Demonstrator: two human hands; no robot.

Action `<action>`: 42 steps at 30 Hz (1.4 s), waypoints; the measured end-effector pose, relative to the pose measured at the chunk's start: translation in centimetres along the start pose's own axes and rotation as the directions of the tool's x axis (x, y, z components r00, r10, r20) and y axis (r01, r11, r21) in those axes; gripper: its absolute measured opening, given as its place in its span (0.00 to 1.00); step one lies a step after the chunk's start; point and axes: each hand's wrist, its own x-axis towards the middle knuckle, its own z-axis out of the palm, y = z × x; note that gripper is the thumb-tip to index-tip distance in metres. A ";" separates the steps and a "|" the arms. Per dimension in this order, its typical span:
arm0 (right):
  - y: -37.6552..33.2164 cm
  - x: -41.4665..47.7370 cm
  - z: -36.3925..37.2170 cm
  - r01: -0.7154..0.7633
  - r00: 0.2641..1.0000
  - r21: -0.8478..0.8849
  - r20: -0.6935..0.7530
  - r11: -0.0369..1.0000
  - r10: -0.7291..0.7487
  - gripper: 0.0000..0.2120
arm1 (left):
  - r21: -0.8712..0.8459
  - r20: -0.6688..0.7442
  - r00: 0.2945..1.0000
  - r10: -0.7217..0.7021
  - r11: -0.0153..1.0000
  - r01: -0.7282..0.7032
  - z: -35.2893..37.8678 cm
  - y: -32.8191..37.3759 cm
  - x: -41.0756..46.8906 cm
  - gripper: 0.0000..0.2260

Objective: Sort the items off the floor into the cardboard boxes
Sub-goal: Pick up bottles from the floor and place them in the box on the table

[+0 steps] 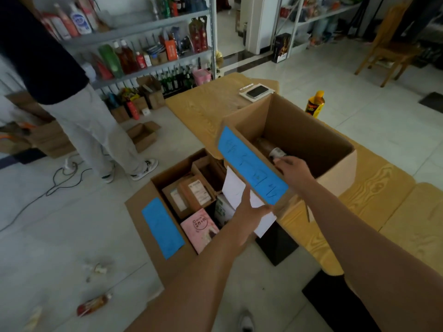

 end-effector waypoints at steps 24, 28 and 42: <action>9.9 -30.6 30.2 0.044 0.919 -0.303 0.385 0.952 0.080 0.15 | -0.451 -0.529 0.833 -0.159 0.884 -0.118 -32.3 -26.9 -27.8 0.21; 14.6 -32.4 35.5 -0.059 0.833 -0.389 0.489 0.919 0.260 0.14 | -0.539 -0.585 0.767 -0.263 0.833 -0.126 -34.2 -32.4 -28.3 0.20; 47.9 -26.5 54.5 0.152 0.672 -0.838 0.477 0.524 0.567 0.19 | -0.789 -0.442 0.663 -0.604 0.614 0.033 -31.8 -63.3 -14.2 0.17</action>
